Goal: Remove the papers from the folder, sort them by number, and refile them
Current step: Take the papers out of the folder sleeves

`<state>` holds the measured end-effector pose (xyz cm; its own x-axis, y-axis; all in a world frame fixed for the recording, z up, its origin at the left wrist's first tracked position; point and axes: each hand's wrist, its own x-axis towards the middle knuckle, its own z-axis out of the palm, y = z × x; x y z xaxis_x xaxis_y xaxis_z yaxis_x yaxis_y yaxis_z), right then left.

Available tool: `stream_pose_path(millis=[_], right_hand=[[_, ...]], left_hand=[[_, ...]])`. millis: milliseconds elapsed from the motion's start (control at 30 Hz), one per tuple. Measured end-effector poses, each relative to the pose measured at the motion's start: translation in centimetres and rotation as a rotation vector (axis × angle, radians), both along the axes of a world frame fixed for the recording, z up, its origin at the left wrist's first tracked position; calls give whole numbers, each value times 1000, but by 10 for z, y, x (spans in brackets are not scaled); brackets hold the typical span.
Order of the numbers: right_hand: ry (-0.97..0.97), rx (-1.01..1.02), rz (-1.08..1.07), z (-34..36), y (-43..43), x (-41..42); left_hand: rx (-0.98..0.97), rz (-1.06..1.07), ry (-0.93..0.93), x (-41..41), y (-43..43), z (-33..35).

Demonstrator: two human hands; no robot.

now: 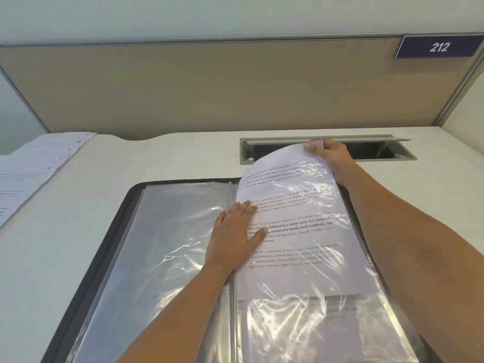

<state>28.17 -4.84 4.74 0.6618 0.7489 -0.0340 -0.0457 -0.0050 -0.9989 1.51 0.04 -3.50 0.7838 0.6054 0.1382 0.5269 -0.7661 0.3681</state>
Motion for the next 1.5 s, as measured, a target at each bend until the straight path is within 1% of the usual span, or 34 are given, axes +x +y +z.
stream_pose_path(millis=[100,167,233,300,400,467,533,600,700,800,867,967,1000,1067,1167,1267,1367,1433,1500], right_hand=[[89,31,53,1,-4,2],[93,46,37,-2,-2,2],[64,-11,-16,-4,3,2],[28,-168,-54,-7,9,6],[-32,-488,-16,-10,10,12],[-100,-575,-11,-15,8,16],[-142,-568,-49,-13,7,12],[-158,-507,-103,-11,8,6],[-187,-365,-228,-13,14,3],[-193,-319,-262,-12,20,1],[-160,-404,-218,-11,20,2],[-91,-686,-162,-11,11,5],[-74,-719,-150,-12,9,5],[-89,-685,-150,-12,8,6],[-116,-562,-210,-12,13,6],[-18,-360,-287,-10,18,6],[-29,-178,-330,-3,23,4],[-74,-184,-294,1,25,4],[-86,-346,-204,1,24,7]], left_hand=[[2,1,2,0,1,-2],[7,4,7,0,1,-2],[-1,6,13,0,1,-1],[-4,6,19,0,0,0],[-7,2,26,-1,0,0],[-2,2,30,-1,0,0],[2,-1,37,-1,0,0],[-11,-2,37,0,0,1],[-12,1,24,0,0,1],[-5,8,23,0,0,0],[-3,9,29,1,0,-1],[-3,13,28,1,0,-1],[-4,14,28,1,0,-1],[-4,14,24,1,0,0],[-5,12,25,1,-1,2],[-5,7,27,0,-2,2],[0,9,29,0,-1,1],[0,12,29,0,-1,2],[-2,12,23,1,-1,2]])
